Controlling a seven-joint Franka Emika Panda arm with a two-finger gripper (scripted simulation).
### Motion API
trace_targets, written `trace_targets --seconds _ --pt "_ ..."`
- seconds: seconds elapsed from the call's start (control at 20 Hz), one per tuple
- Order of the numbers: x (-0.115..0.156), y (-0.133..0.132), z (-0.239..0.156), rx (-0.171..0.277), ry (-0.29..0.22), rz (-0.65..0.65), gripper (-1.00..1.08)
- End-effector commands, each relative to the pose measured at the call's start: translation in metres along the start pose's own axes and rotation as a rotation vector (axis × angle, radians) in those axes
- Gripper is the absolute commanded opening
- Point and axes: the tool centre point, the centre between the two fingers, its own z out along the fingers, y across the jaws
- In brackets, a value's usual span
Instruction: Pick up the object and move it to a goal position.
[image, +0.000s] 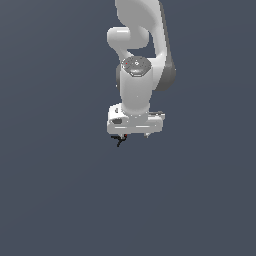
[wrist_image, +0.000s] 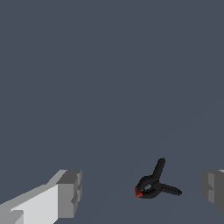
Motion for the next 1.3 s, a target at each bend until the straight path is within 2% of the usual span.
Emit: trace_targets --seconds 0.0,0.4,0.8,1.25 --pt "0.0 0.0 0.0 0.0 0.0 0.0 1.0" --pt "0.002 0.003 -0.006 0.019 0.02 -0.002 1.0" --pt "0.002 0.004 -0.006 0.019 0.02 -0.001 1.0" --pt "-0.004 0.008 0.005 0.02 0.016 0.089 1.0"
